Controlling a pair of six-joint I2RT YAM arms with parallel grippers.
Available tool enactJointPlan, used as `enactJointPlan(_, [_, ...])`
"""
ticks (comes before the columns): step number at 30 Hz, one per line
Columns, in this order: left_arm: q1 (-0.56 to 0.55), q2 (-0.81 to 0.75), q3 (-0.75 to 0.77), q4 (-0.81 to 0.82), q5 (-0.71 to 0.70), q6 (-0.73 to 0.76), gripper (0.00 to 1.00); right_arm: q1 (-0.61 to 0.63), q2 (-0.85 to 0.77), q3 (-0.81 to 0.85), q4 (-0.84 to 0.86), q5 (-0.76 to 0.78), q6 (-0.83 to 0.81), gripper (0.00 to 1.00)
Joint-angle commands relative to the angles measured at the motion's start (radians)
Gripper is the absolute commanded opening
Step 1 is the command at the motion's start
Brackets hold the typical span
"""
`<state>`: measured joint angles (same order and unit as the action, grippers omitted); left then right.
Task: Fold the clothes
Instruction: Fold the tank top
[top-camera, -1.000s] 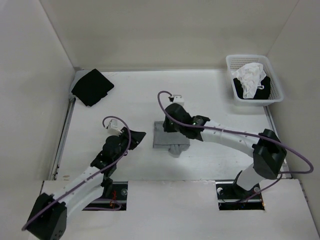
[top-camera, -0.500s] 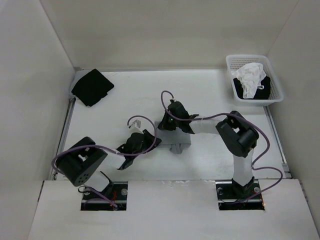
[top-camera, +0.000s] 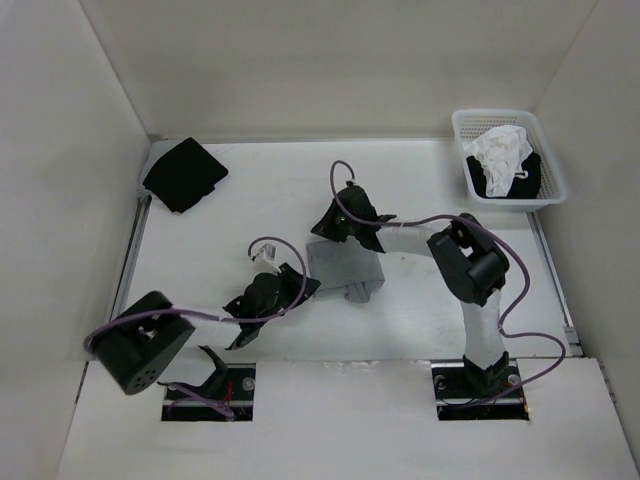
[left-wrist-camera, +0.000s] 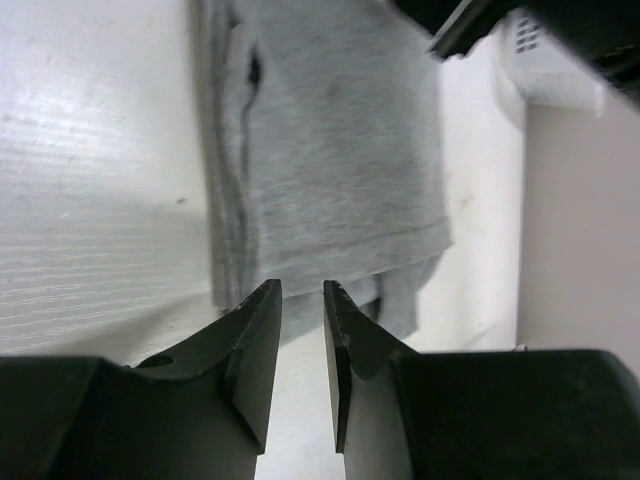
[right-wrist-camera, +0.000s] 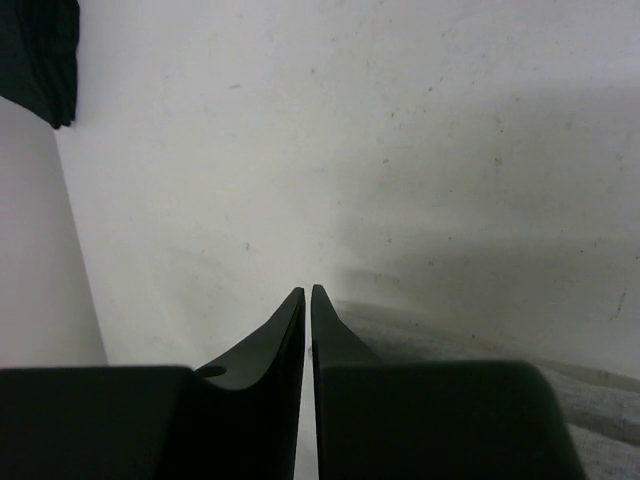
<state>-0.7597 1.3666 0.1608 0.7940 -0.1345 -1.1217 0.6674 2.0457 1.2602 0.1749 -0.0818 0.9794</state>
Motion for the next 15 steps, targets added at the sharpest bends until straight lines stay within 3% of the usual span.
enactJointPlan(1, [0.006,-0.189,0.014,-0.134,-0.060,0.071,0.23,-0.009,-0.129,-0.004,0.118,-0.004,0.019,0.12])
enactJointPlan(7, [0.032,-0.492,0.117,-0.485,-0.200,0.265,0.31,-0.015,-0.438,-0.224,0.179,0.025,-0.128,0.25])
enactJointPlan(15, [0.078,-0.658,0.200,-0.792,-0.232,0.376,0.42,-0.073,-0.781,-0.594,0.186,0.191,-0.267,0.51])
